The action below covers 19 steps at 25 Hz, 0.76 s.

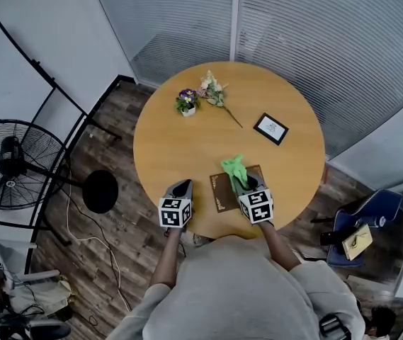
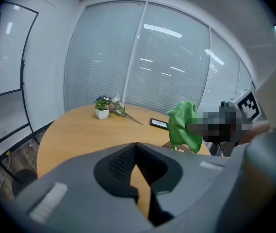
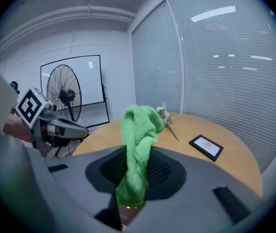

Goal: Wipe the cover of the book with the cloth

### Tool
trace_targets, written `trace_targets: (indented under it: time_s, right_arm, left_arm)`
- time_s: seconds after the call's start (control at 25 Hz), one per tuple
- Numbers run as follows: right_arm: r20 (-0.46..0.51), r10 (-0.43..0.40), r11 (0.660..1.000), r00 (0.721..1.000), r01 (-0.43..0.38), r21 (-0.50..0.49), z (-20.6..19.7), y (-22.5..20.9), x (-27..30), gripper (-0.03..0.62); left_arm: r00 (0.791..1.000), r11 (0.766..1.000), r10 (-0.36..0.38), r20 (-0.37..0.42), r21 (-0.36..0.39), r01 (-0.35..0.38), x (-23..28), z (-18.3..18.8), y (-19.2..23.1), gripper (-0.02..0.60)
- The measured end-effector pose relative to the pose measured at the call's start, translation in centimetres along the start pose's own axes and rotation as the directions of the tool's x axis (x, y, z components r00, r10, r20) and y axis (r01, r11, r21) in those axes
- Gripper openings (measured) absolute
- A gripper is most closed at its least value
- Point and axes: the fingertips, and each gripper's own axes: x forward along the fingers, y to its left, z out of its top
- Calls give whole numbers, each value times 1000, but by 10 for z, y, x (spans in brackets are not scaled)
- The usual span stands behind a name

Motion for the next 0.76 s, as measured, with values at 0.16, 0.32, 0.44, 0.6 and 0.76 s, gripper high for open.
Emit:
trace_targets:
  time_s: [0.16,0.32,0.44,0.6,0.76]
  right_arm:
    - [-4,-3,1000,1000,3,2,-3,-2,-1,98]
    - [-12,-6,1000,1000,6,4,-4,-2,-1,98]
    - [-16,-8,1000,1000,8,3,-7,-2,-1,98]
    - [-20,-11,1000,1000,11,5,-8,-4,-1,98]
    - [-22,-11,1000,1000,11,4,-6,-5,-3,98]
  left_arm:
    - [1000,1000,-4,1,-4,4,1,-1,-3,9]
    - [1000,1000,-6,-2,-4,6,2,-2,-3,9]
    - [1000,1000,-7,-3,-5,7,2,-3,-3,9]
    - [1000,1000,-8,-7,-5,8,2,-4,-4,9]
    - [1000,1000,-10,-10,-7,10,3,-3,-5,9]
